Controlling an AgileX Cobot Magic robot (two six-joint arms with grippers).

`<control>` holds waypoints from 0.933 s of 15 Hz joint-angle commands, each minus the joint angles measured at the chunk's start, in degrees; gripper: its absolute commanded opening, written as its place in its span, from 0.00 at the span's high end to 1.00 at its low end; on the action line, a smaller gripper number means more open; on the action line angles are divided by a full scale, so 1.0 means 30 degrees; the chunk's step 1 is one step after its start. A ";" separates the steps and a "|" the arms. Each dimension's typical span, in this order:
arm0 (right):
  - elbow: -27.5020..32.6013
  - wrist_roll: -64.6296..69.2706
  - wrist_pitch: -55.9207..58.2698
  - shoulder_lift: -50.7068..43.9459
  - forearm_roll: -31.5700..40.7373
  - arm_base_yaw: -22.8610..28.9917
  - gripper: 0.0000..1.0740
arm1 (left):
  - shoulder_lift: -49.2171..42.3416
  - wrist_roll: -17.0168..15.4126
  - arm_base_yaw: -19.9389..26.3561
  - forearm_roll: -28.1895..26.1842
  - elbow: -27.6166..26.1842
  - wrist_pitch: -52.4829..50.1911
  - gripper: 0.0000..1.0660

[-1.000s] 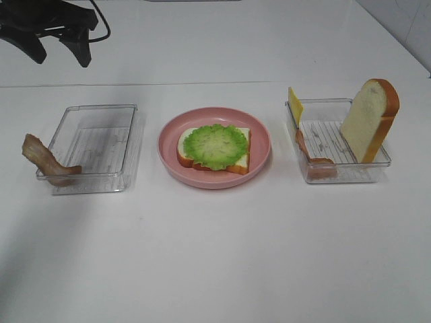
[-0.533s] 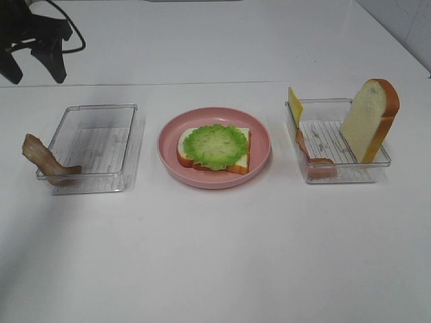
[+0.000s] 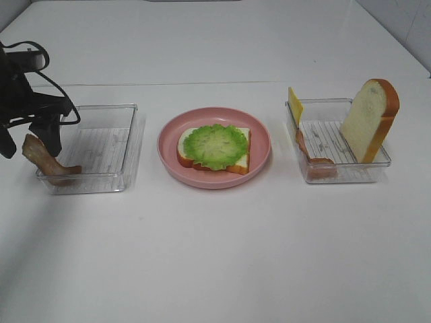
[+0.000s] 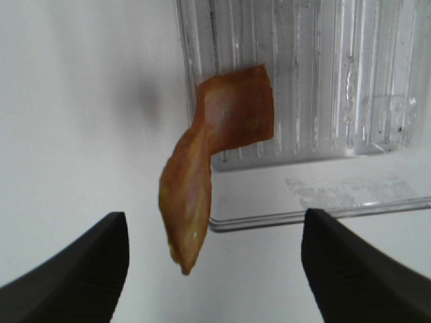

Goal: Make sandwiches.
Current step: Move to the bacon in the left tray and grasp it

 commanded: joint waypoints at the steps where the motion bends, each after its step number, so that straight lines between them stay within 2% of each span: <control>1: 0.0019 0.0153 -0.0172 -0.0306 -0.0076 -0.0134 0.30 | 0.0000 -0.0382 0.0019 -0.0134 0.0286 -0.1604 0.37; 3: 0.0019 0.0153 -0.0172 -0.0306 -0.0076 -0.0134 0.30 | 0.0000 -0.0382 0.0019 -0.0497 0.0286 -0.2330 0.43; 4: 0.0019 0.0153 -0.0172 -0.0306 -0.0076 -0.0134 0.30 | 0.0038 -0.0382 0.0019 -0.0993 0.0286 -0.2807 0.51; 11: 0.0019 0.0153 -0.0172 -0.0306 -0.0076 -0.0134 0.30 | 0.0840 -0.0363 0.0019 -0.0974 0.0286 -0.2636 0.55; 13: 0.0019 0.0153 -0.0172 -0.0306 -0.0076 -0.0134 0.30 | 0.0840 -0.0363 0.0019 -0.0955 0.0286 -0.2731 0.70; 14: 0.0019 0.0153 -0.0172 -0.0306 -0.0076 -0.0134 0.30 | 0.0840 -0.0344 0.0019 -0.0955 0.0286 -0.2731 0.85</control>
